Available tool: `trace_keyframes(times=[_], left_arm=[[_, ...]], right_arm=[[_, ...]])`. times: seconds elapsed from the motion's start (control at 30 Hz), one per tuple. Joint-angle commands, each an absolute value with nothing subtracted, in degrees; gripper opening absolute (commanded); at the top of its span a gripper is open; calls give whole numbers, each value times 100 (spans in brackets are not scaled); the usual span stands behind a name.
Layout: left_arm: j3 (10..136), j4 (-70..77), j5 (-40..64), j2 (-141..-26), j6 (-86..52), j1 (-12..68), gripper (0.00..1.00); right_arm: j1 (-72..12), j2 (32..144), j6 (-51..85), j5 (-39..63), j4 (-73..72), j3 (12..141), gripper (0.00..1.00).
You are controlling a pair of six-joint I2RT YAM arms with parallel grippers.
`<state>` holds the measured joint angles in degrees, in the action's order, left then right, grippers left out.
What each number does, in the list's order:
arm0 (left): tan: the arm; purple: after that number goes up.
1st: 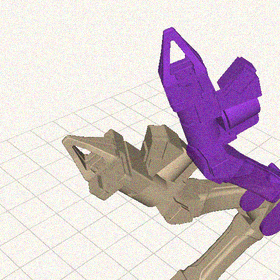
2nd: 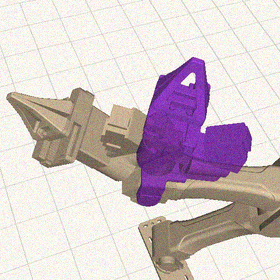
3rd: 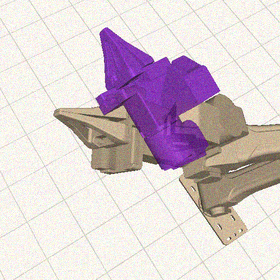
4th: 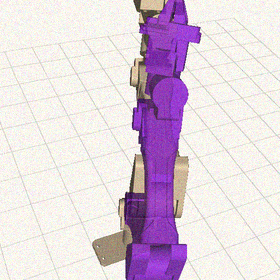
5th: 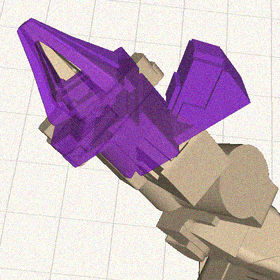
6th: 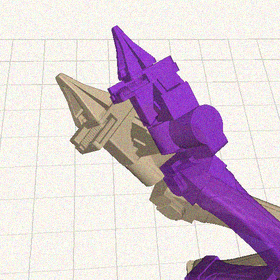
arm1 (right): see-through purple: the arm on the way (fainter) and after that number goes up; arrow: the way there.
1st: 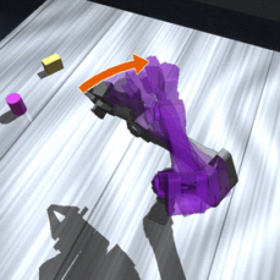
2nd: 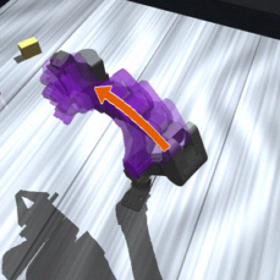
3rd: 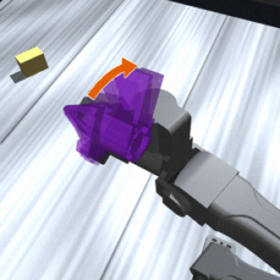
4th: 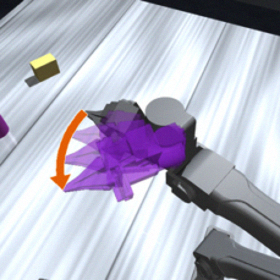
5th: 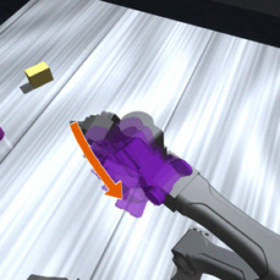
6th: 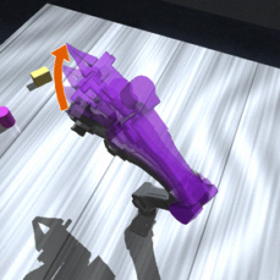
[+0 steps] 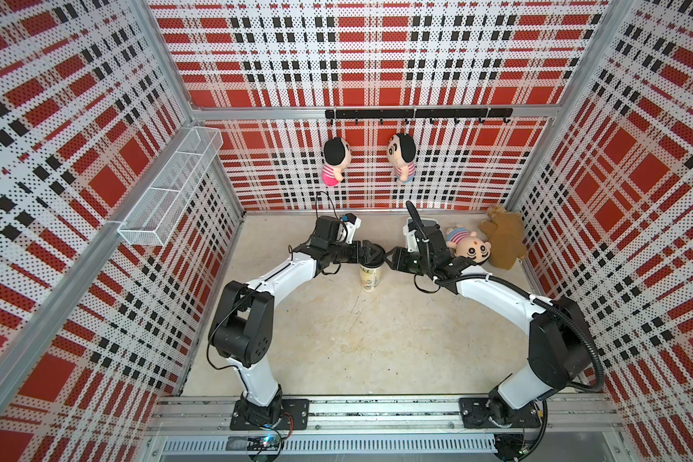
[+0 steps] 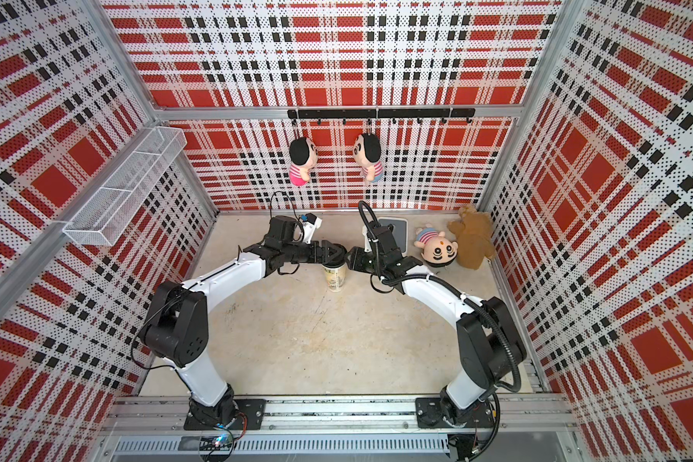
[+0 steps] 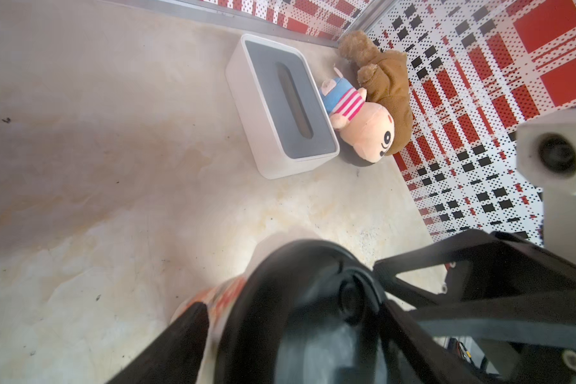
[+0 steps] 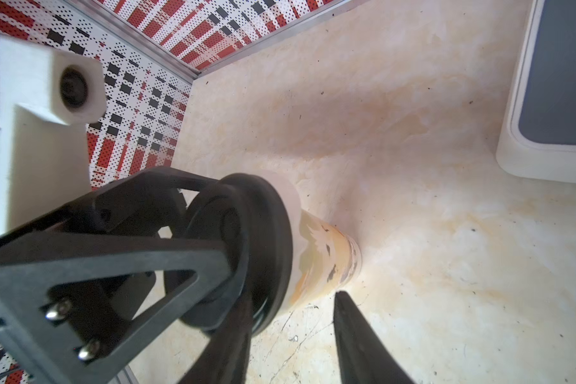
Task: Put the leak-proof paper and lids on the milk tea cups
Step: Secure the cup lid on the cup.
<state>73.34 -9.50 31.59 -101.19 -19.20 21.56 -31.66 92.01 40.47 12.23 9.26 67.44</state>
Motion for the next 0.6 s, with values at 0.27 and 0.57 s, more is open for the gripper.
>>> trace_keyframes(times=[0.27, 0.57], left_arm=[[7315, -1677, 2813, -9985, -1748, 1970, 86], [7126, -1589, 2851, -9827, -1780, 1925, 87]], right_arm=[[-3234, 9221, 3929, 1327, 963, 6932, 45], [-3311, 9247, 3933, 1384, 902, 6876, 46]])
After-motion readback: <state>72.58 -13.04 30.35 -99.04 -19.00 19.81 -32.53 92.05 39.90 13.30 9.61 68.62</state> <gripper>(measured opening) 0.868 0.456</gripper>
